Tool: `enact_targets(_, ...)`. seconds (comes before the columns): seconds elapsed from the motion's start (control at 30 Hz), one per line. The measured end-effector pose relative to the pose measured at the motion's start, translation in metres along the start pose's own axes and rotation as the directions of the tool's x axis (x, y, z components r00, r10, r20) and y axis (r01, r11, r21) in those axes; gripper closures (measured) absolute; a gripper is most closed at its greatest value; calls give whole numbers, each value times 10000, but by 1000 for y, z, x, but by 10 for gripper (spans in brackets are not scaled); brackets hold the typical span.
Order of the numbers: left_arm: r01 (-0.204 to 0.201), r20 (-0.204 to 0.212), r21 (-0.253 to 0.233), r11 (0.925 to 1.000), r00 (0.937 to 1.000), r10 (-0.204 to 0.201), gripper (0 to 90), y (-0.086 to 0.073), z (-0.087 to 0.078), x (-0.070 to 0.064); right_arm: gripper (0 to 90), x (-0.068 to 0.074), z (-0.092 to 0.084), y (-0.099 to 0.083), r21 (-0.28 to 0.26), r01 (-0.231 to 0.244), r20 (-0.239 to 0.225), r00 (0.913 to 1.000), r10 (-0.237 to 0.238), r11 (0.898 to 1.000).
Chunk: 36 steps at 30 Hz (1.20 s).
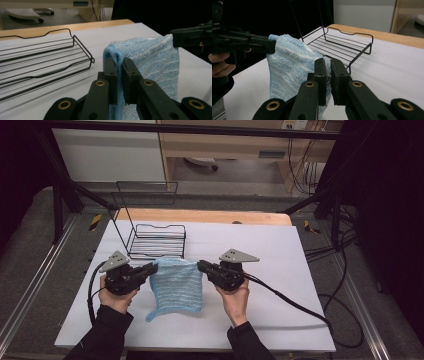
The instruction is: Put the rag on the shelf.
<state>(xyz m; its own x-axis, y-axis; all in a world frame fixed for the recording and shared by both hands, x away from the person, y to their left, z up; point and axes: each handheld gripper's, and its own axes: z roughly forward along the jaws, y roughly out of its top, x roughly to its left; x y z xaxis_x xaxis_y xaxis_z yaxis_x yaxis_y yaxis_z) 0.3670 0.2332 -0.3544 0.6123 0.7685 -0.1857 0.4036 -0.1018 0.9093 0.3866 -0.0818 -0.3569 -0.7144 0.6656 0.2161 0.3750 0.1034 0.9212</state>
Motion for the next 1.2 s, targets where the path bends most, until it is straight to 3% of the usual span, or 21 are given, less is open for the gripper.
enact_targets(0.43,-214,-116,-994,9948,9997,203,832,18,-22,-5,847,17,-8,23,-919,565,72,9984,-561,9942)
enact_targets(0.77,-364,-351,-1868,9817,9989,304,832,35,-38,-3,848,30,-5,48,-1459,1057,190,9944,-1041,9836)
enact_targets(1.2,-556,-656,-2608,9638,9971,398,832,54,-51,3,850,42,2,73,-2123,1496,370,9887,-1451,9657)
